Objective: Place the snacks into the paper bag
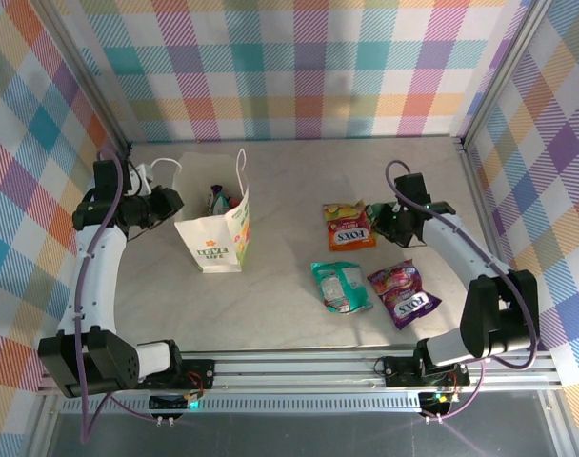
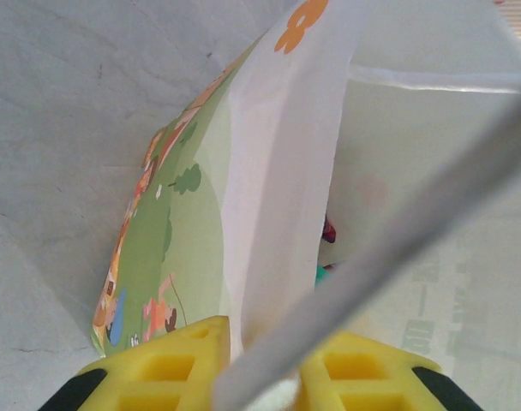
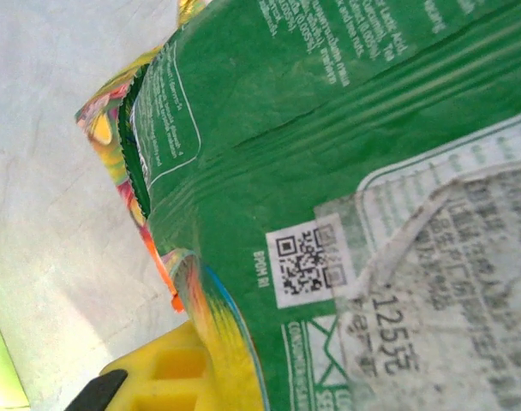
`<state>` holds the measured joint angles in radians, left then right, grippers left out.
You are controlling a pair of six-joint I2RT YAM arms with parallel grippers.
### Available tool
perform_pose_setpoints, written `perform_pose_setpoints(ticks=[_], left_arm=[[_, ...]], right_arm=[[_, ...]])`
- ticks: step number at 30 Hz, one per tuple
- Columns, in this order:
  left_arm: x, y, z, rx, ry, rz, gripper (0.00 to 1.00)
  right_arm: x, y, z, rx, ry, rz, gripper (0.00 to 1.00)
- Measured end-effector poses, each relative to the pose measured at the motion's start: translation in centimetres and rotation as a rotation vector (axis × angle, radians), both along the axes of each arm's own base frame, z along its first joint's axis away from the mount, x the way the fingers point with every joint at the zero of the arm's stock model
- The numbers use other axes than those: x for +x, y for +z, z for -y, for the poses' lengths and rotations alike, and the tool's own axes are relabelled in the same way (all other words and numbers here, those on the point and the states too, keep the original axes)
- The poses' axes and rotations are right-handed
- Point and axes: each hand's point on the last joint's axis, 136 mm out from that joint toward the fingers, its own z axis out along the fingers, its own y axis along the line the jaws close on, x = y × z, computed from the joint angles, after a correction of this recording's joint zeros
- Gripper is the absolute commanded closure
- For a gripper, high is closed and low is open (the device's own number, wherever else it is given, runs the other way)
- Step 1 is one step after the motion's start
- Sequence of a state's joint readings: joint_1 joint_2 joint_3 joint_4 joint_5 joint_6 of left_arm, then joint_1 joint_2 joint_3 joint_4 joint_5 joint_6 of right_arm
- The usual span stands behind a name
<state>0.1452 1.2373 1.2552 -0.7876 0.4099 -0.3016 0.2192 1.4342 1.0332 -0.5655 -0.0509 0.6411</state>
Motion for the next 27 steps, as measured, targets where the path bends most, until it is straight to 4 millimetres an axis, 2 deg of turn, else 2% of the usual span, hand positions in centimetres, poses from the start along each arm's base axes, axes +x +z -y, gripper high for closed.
perform_pose_setpoints(ticks=[3, 11, 19, 27], left_arm=[[-0.1, 0.7, 0.0, 0.002, 0.000, 0.019, 0.75], [-0.4, 1.8, 0.0, -0.007, 0.016, 0.050, 0.71], [-0.2, 2.0, 0.0, -0.020, 0.032, 0.052, 0.71], [0.1, 2.3, -0.2, -0.026, 0.049, 0.067, 0.71]], right_arm=[[0.0, 1.4, -1.0, -0.022, 0.043, 0.033, 1.00], [0.3, 6.5, -3.9, -0.051, 0.156, 0.179, 1.00], [-1.0, 9.6, -7.2, -0.108, 0.329, 0.266, 1.00], [-2.6, 13.6, -11.1, -0.156, 0.530, 0.389, 1.00]])
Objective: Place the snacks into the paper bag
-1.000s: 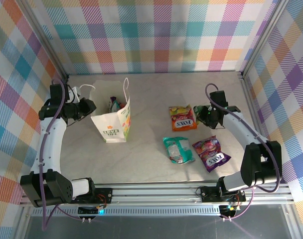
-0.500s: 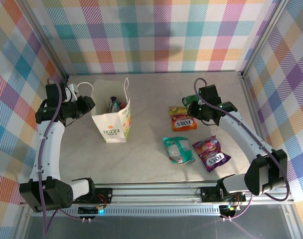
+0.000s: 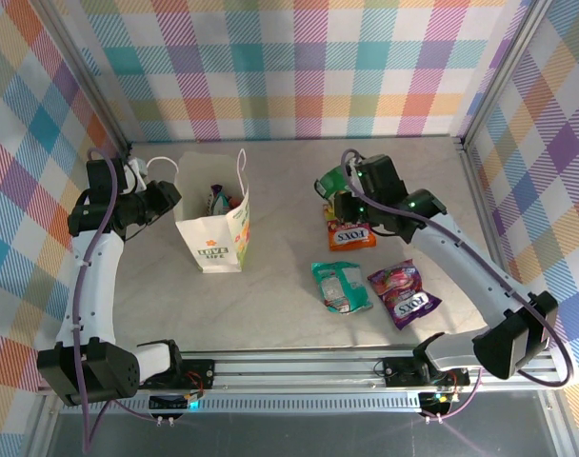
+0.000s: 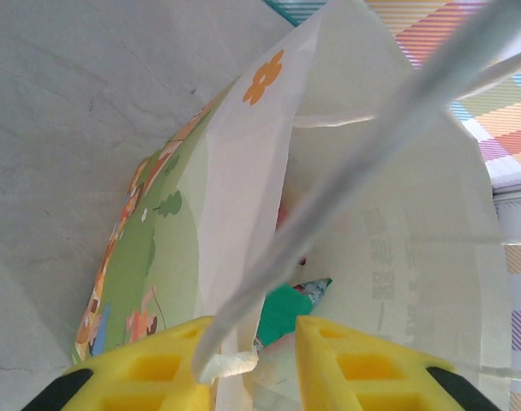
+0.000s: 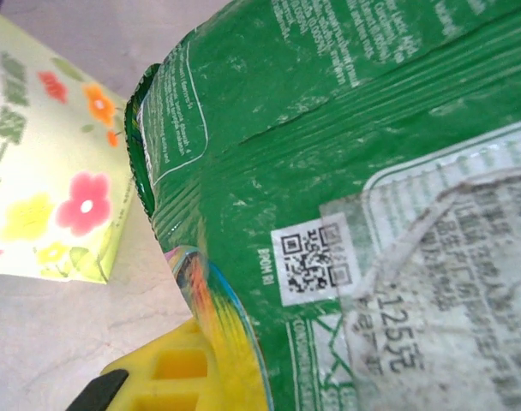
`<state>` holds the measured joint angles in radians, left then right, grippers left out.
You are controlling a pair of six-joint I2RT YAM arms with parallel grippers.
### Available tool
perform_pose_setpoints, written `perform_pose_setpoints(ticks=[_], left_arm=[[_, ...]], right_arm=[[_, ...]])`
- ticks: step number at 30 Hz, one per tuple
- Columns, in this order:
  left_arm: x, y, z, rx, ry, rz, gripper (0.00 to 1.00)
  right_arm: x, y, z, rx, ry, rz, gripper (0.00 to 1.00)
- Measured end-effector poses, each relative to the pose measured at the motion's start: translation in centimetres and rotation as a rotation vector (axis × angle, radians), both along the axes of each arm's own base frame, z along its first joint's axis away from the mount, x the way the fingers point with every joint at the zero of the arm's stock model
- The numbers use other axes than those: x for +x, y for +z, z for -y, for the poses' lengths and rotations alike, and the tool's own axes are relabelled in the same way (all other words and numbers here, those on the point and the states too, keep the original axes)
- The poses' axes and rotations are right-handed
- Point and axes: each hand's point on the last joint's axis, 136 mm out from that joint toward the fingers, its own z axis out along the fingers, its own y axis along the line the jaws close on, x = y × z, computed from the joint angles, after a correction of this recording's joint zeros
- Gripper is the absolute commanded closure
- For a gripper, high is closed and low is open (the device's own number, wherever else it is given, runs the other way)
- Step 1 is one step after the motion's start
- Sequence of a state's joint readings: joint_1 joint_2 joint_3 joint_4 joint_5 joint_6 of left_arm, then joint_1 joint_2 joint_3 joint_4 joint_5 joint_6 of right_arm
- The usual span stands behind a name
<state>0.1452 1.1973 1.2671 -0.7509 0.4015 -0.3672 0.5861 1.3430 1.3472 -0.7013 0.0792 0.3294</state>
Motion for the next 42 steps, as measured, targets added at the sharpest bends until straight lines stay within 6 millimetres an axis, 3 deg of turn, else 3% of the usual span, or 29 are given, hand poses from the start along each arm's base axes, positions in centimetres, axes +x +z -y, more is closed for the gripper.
perform_pose_setpoints(ticks=[17, 32, 42], left_arm=[[0.3, -0.1, -0.1, -0.018, 0.021, 0.002, 0.71], [0.3, -0.2, -0.1, -0.021, 0.023, 0.000, 0.71], [0.3, -0.2, 0.0, -0.023, 0.021, -0.002, 0.71]], right_arm=[[-4.9, 7.4, -6.6, -0.045, 0.427, 0.236, 1.00], [-6.0, 8.7, -11.5, -0.121, 0.665, 0.325, 1.00], [-6.2, 7.7, -14.4, -0.197, 0.770, 0.351, 1.00]])
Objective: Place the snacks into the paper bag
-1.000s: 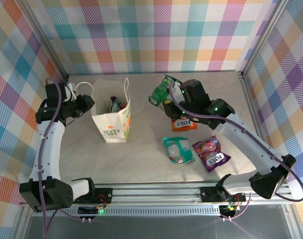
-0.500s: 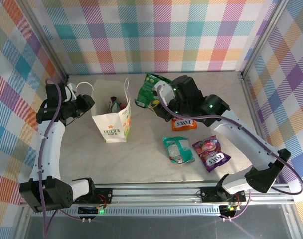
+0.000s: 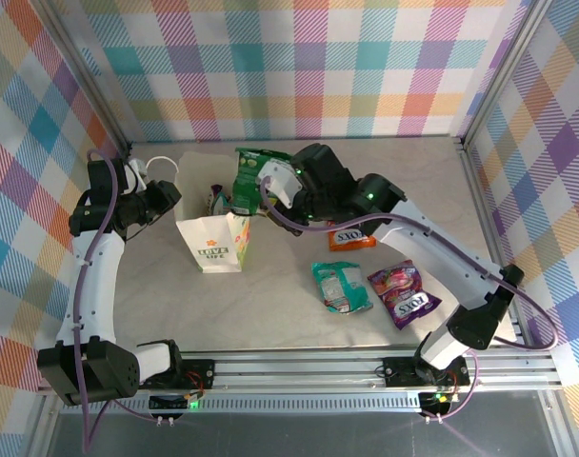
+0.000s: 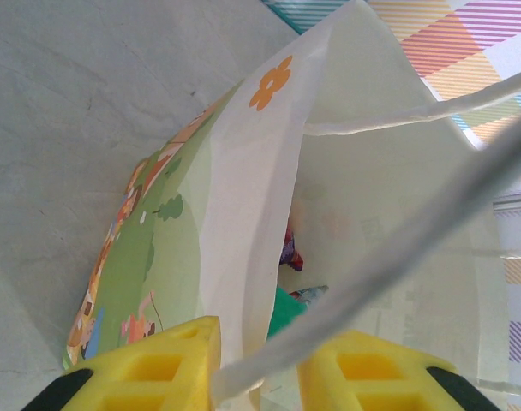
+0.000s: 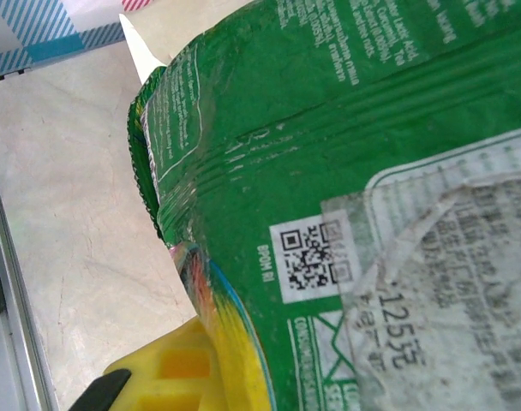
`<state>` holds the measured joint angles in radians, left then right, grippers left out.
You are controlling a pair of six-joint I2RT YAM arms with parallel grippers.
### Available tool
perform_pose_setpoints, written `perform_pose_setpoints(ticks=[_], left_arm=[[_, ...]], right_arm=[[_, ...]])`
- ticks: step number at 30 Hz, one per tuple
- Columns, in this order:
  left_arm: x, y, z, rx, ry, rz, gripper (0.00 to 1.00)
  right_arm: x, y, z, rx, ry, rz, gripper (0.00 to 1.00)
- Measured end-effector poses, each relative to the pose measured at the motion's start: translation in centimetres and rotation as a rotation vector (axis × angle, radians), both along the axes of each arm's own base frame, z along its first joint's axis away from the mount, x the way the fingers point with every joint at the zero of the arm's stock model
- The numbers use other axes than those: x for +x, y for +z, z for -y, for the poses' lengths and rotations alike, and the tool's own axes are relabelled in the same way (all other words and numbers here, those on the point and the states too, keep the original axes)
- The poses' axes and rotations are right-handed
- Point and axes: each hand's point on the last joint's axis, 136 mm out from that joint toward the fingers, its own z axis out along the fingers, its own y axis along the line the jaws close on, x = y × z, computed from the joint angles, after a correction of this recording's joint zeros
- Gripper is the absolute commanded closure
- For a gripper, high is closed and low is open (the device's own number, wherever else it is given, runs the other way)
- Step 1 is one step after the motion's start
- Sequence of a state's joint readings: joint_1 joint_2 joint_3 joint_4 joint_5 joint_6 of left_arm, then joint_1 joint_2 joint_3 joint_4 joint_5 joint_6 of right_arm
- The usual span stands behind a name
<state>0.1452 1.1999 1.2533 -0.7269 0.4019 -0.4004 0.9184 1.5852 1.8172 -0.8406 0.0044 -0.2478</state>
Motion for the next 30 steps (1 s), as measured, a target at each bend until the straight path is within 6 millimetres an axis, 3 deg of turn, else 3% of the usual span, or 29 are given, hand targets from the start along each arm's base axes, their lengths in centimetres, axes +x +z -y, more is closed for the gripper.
perform_pose_setpoints(ticks=[12, 23, 30], left_arm=[[0.1, 0.1, 0.2, -0.010, -0.006, 0.005, 0.73], [0.2, -0.1, 0.5, -0.023, -0.021, 0.010, 0.73], [0.2, -0.5, 0.5, -0.026, -0.023, 0.001, 0.73]], right_arm=[[1.1, 0.7, -1.8, 0.012, 0.020, 0.037, 1.00], [1.9, 1.9, -4.8, 0.061, 0.059, 0.050, 1.00], [2.3, 1.4, -6.9, 0.068, 0.086, 0.037, 1.00]])
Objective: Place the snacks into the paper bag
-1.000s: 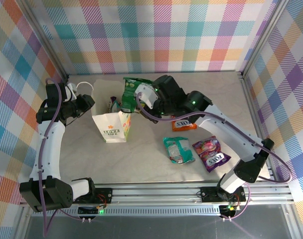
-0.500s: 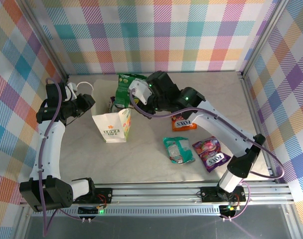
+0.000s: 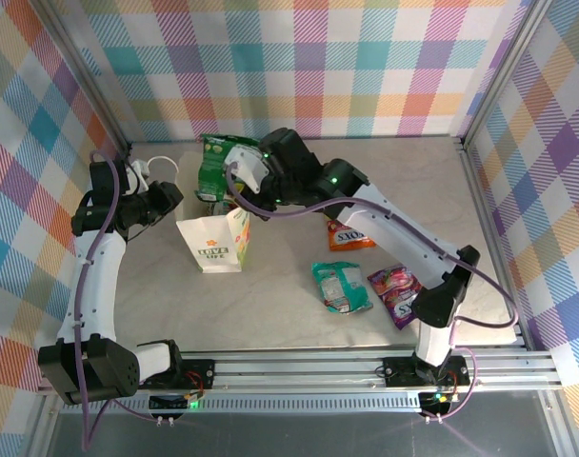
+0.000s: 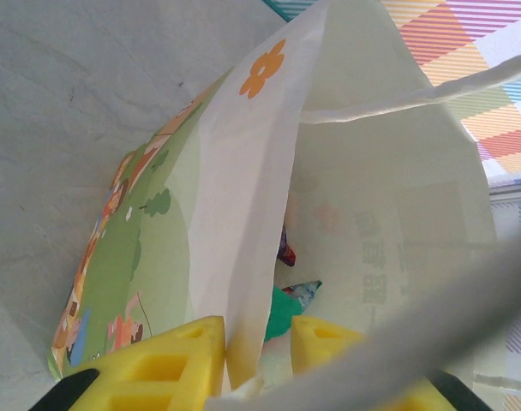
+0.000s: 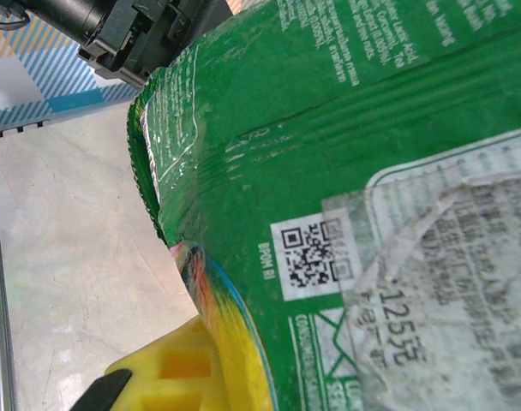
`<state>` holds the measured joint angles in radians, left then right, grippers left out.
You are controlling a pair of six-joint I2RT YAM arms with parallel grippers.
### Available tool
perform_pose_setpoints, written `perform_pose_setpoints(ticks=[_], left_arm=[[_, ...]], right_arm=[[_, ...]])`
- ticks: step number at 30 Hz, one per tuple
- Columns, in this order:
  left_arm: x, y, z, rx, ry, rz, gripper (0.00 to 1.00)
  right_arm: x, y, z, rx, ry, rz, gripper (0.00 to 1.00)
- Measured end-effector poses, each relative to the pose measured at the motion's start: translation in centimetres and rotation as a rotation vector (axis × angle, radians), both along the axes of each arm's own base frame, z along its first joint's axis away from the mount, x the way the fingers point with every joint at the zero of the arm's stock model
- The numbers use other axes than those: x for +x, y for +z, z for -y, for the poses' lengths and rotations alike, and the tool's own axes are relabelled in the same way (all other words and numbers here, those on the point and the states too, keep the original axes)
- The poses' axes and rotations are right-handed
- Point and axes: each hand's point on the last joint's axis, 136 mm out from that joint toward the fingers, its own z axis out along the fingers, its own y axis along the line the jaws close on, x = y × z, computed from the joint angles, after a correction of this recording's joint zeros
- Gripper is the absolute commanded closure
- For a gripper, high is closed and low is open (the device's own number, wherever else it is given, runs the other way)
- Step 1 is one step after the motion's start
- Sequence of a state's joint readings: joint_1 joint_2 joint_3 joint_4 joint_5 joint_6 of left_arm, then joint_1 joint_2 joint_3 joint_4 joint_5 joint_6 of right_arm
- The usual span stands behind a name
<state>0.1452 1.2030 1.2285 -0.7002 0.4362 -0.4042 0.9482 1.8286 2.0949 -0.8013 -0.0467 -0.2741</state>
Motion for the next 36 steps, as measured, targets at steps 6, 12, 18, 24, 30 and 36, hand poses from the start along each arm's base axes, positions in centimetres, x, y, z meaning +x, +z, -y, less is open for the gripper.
perform_pose_setpoints(ticks=[6, 12, 18, 24, 30, 36], left_arm=[[-0.1, -0.5, 0.0, -0.001, 0.000, -0.009, 0.73], [-0.1, -0.6, 0.0, -0.001, 0.000, -0.011, 0.74], [-0.1, -0.6, 0.0, -0.002, 0.001, -0.012, 0.74], [-0.1, -0.6, 0.0, -0.007, 0.005, -0.013, 0.74], [0.2, -0.4, -0.1, -0.014, 0.014, 0.001, 0.74], [0.2, -0.8, -0.3, -0.017, 0.023, -0.011, 0.74]], right_arm=[[0.4, -0.5, -1.9, 0.014, 0.021, -0.015, 1.00], [1.0, -0.4, -3.3, 0.051, 0.016, -0.033, 1.00], [1.6, -0.7, -4.5, 0.087, 0.004, -0.056, 1.00], [2.4, -1.3, -6.0, 0.124, -0.014, -0.081, 1.00], [2.9, -2.4, -7.2, 0.137, -0.011, -0.110, 1.00], [3.5, -3.1, -7.5, 0.134, -0.042, -0.132, 1.00]])
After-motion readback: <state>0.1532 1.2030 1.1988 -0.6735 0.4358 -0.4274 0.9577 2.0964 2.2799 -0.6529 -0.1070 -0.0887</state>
